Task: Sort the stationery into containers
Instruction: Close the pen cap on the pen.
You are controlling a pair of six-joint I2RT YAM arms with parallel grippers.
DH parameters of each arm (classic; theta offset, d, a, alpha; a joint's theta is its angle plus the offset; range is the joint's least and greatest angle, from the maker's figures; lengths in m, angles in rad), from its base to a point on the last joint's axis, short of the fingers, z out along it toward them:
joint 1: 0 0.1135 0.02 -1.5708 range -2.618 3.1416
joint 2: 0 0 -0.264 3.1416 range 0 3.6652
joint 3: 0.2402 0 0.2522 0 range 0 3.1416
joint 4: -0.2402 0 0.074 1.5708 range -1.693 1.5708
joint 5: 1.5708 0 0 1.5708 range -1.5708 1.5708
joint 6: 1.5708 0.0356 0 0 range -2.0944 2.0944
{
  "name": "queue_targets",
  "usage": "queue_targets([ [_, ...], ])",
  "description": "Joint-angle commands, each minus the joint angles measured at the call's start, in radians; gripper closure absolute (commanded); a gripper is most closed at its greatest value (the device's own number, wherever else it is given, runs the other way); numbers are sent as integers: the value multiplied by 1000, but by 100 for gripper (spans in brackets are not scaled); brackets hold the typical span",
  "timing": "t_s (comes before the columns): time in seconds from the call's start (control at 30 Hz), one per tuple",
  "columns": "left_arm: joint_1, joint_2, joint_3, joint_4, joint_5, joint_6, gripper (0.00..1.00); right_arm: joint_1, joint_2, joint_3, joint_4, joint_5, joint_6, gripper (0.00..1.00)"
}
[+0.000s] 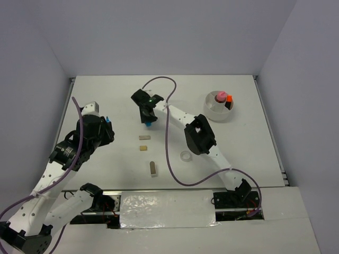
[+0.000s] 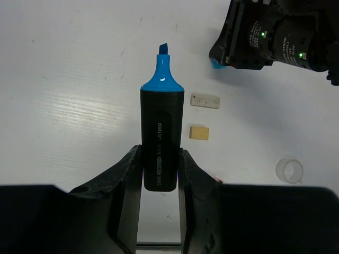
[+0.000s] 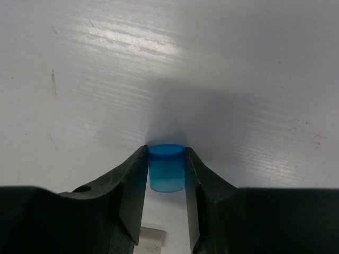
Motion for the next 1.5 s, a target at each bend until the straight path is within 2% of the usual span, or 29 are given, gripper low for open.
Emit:
queue_targets([
  [0.0,5,-5,-9,41,21,22,100,13,-63,-106,-11,-34,36,66],
  [0.07,5,1,-17,58,36,29,100,2,-115,-174,35,-41,52,69],
  [0.1,5,5,-26,69,69,34,100,-5,-176,-198,61,-69,65,75],
  [0.23,5,12,-52,132,166,35,100,-73,-354,-318,187,-146,99,78],
  [0.3,5,4,-77,234,253,64,100,-119,-432,-376,263,-181,87,79],
  [0.33,6,4,-87,283,397,80,100,-131,-519,-396,284,-201,79,80],
  [0.4,3,19,-117,447,578,98,100,-179,-615,-464,356,-251,46,81],
  [0.43,1,28,-127,510,751,88,100,-193,-720,-529,383,-306,43,81],
  [0.47,1,44,-158,581,836,37,100,-208,-776,-566,443,-339,38,82],
  [0.5,0,51,-175,759,917,1,100,-241,-832,-611,490,-382,36,82],
  [0.53,-2,59,-196,876,1065,-51,100,-255,-953,-704,588,-472,38,81],
  [0.57,-3,73,-236,988,1114,-172,100,-269,-1016,-757,660,-530,35,81],
  [0.6,-11,76,-255,1103,1142,-231,100,-285,-1081,-815,732,-579,42,81],
  [0.63,-20,82,-268,1297,1159,-285,100,-311,-1142,-865,798,-626,53,81],
  [0.67,-26,107,-269,1371,1179,-358,100,-332,-1234,-948,936,-738,116,81],
  [0.7,-46,123,-258,1473,1192,-382,100,-346,-1267,-996,989,-787,159,81],
  [0.73,-58,146,-241,1509,1208,-400,100,-363,-1293,-1022,1032,-830,200,81],
  [0.77,-83,185,-212,1550,1232,-440,100,-363,-1334,-1044,1145,-886,281,81],
  [0.87,-112,254,-183,1735,1246,-538,100,-343,-1394,-1140,1331,-942,386,80],
  [0.93,-118,288,-175,1817,1236,-581,100,-338,-1419,-1212,1450,-951,430,80],
  [1.03,-130,314,-173,1880,1208,-619,100,-332,-1457,-1277,1543,-954,452,79],
  [1.2,-163,361,-141,1996,1211,-670,100,-329,-1473,-1295,1572,-982,461,79],
  [1.47,-187,391,-138,1961,1188,-623,100,-323,-1508,-1265,1464,-924,412,78],
])
